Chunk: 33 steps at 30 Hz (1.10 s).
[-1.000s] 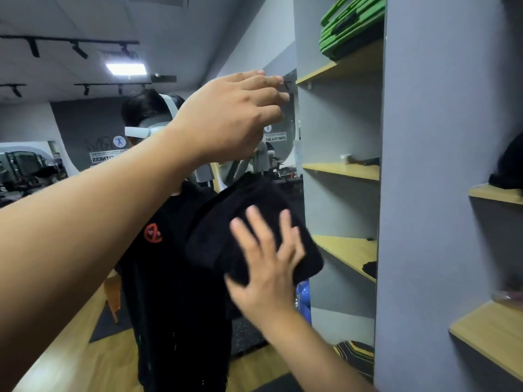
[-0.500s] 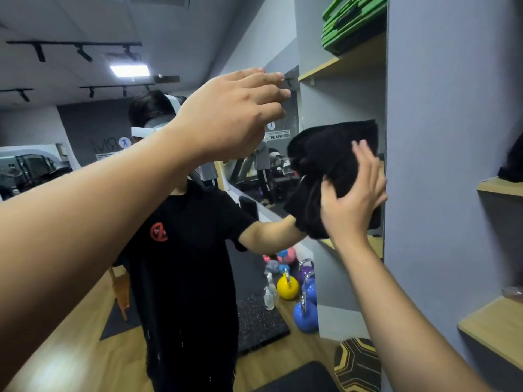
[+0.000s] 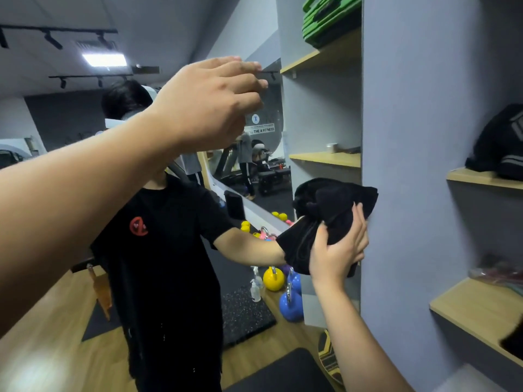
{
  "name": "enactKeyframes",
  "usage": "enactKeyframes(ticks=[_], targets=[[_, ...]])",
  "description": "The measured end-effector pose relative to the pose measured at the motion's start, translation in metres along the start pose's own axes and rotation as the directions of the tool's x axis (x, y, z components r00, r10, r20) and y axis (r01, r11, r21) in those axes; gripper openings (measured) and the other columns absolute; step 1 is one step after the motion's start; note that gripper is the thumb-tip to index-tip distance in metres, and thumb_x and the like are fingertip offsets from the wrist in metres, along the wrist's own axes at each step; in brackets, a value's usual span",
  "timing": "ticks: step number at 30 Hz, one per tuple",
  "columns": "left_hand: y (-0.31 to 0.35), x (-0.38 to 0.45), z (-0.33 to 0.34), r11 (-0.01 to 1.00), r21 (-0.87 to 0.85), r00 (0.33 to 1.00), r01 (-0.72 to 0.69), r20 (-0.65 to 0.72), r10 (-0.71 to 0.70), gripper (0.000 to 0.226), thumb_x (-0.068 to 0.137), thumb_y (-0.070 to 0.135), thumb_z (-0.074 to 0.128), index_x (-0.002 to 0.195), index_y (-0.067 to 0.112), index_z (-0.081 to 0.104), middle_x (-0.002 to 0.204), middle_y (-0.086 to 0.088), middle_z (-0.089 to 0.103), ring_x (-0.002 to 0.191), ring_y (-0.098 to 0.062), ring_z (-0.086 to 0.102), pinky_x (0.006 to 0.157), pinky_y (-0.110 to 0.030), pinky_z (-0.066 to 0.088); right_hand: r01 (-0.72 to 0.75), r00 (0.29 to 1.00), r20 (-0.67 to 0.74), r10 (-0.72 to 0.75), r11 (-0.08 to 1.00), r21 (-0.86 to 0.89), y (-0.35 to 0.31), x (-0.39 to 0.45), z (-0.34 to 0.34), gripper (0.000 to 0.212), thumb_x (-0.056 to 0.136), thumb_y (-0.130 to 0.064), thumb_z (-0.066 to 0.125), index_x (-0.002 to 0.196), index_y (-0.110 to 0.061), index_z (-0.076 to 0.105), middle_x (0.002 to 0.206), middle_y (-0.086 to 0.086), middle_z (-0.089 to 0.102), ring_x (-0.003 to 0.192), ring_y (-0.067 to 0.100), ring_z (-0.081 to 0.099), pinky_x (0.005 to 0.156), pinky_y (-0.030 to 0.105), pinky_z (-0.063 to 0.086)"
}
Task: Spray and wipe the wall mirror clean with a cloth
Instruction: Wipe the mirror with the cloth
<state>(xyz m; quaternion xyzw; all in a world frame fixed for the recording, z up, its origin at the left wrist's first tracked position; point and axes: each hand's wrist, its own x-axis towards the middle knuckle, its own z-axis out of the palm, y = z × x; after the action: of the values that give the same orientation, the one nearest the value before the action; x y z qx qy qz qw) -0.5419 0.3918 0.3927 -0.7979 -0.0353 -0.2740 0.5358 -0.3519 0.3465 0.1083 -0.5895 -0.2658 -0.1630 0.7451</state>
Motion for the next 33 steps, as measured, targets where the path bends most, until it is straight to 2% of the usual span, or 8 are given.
enactKeyframes(ticks=[5, 11, 16, 19, 24, 27, 30, 33], targets=[[0.045, 0.02, 0.001, 0.998, 0.007, 0.998, 0.063, -0.007, -0.063, 0.037, 0.088, 0.018, 0.043, 0.097, 0.004, 0.075, 0.111, -0.016, 0.073, 0.127, -0.037, 0.059, 0.122, -0.05, 0.03, -0.087, 0.996, 0.031, 0.087, 0.996, 0.01, -0.033, 0.006, 0.002, 0.067, 0.087, -0.031, 0.062, 0.15, -0.031, 0.04, 0.163, -0.015, 0.029, 0.153, 0.024, 0.016, 0.119, 0.062, 0.011], [0.113, 0.038, 0.026, 0.93, -0.365, 0.999, -0.04, 0.008, 0.046, 0.037, 0.093, 0.023, 0.038, 0.097, 0.002, 0.068, 0.105, -0.017, 0.068, 0.114, -0.038, 0.064, 0.097, -0.053, 0.051, 0.223, 0.971, 0.082, -0.226, 0.973, 0.053, -0.075, -0.011, 0.023, 0.067, 0.083, -0.046, 0.059, 0.144, -0.032, 0.036, 0.157, -0.01, 0.04, 0.154, 0.028, 0.017, 0.118, 0.055, 0.016], [0.123, 0.012, 0.059, 0.894, -0.434, 0.991, -0.113, 0.012, 0.131, 0.035, 0.101, 0.022, 0.038, 0.104, 0.006, 0.068, 0.11, -0.013, 0.069, 0.13, -0.032, 0.059, 0.111, -0.047, 0.047, 0.028, 1.0, -0.015, -0.028, 0.999, 0.035, -0.008, -0.031, 0.008, 0.072, 0.079, -0.034, 0.057, 0.15, -0.028, 0.042, 0.162, -0.013, 0.033, 0.152, 0.02, 0.022, 0.117, 0.042, 0.018], [0.125, 0.006, 0.07, 0.908, -0.374, 0.98, -0.19, -0.02, 0.196, 0.036, 0.104, 0.02, 0.035, 0.101, 0.005, 0.068, 0.104, -0.012, 0.069, 0.13, -0.031, 0.059, 0.121, -0.039, 0.037, -0.102, 0.992, -0.068, 0.105, 0.994, 0.041, 0.034, -0.044, -0.001, 0.069, 0.083, -0.034, 0.057, 0.149, -0.021, 0.043, 0.16, -0.007, 0.038, 0.149, 0.024, 0.03, 0.119, 0.051, 0.022], [0.124, 0.007, 0.073, 0.918, -0.327, 0.974, -0.226, -0.067, 0.216, 0.033, 0.104, 0.018, 0.037, 0.091, 0.006, 0.064, 0.096, -0.013, 0.067, 0.126, -0.032, 0.062, 0.117, -0.042, 0.042, -0.436, 0.892, -0.103, 0.44, 0.898, 0.059, 0.078, -0.061, -0.016, 0.07, 0.086, -0.053, 0.049, 0.15, -0.027, 0.04, 0.156, 0.001, 0.042, 0.142, 0.028, 0.036, 0.115, 0.053, 0.024], [0.126, 0.007, 0.073, 0.921, -0.313, 0.973, -0.231, -0.065, 0.222, 0.03, 0.102, 0.016, 0.039, 0.086, 0.005, 0.062, 0.091, -0.014, 0.067, 0.118, -0.034, 0.065, 0.112, -0.045, 0.046, -0.559, 0.819, -0.127, 0.56, 0.828, 0.047, 0.088, -0.063, -0.017, 0.06, 0.096, -0.041, 0.057, 0.151, -0.028, 0.037, 0.157, 0.001, 0.04, 0.144, 0.028, 0.033, 0.117, 0.057, 0.024], [0.128, 0.012, 0.072, 0.919, -0.314, 0.97, -0.238, -0.03, 0.241, 0.028, 0.1, 0.016, 0.039, 0.085, 0.004, 0.06, 0.09, -0.015, 0.066, 0.114, -0.037, 0.065, 0.104, -0.05, 0.049, -0.552, 0.822, -0.119, 0.556, 0.831, 0.069, 0.07, -0.063, -0.009, 0.058, 0.097, -0.031, 0.061, 0.15, -0.032, 0.038, 0.159, -0.004, 0.037, 0.149, 0.026, 0.025, 0.118, 0.063, 0.02], [0.126, 0.011, 0.071, 0.922, -0.31, 0.968, -0.233, 0.019, 0.251, 0.028, 0.101, 0.017, 0.039, 0.085, 0.005, 0.058, 0.091, -0.015, 0.065, 0.114, -0.037, 0.064, 0.103, -0.05, 0.049, -0.359, 0.93, -0.057, 0.363, 0.931, 0.059, 0.018, -0.1, 0.001, 0.065, 0.088, -0.028, 0.061, 0.149, -0.036, 0.039, 0.162, -0.015, 0.03, 0.155, 0.019, 0.012, 0.12, 0.058, 0.007]])
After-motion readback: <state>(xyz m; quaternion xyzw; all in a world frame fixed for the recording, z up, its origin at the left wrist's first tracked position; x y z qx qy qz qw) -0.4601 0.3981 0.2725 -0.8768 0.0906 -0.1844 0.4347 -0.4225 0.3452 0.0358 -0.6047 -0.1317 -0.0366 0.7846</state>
